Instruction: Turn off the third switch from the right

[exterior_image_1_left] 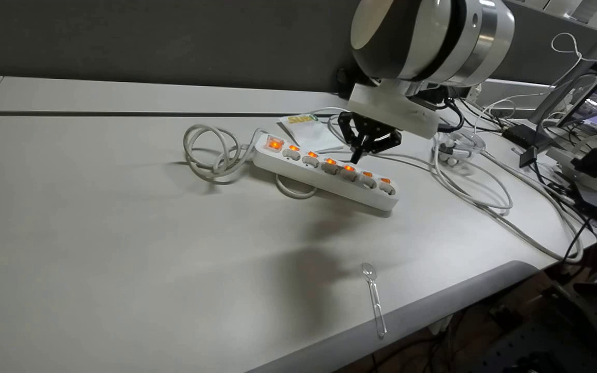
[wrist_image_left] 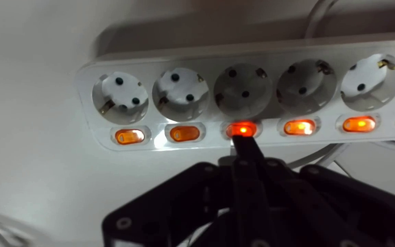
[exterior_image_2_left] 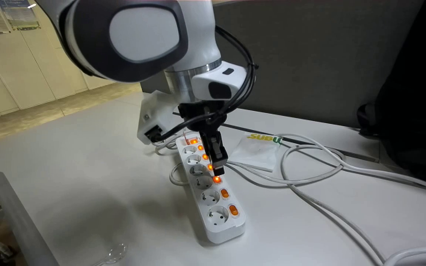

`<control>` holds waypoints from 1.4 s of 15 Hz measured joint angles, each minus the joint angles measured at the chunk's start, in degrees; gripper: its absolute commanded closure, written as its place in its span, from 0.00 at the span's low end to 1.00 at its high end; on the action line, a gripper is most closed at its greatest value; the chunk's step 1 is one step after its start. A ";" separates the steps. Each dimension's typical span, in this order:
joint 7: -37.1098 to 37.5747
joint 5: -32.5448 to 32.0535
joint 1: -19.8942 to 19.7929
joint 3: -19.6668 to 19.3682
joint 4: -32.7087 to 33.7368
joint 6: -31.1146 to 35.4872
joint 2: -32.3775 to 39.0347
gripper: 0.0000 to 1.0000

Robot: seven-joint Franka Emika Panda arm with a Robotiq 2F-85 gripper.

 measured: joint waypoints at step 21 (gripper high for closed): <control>1.04 2.79 3.26 -2.54 3.27 -0.66 3.85 1.00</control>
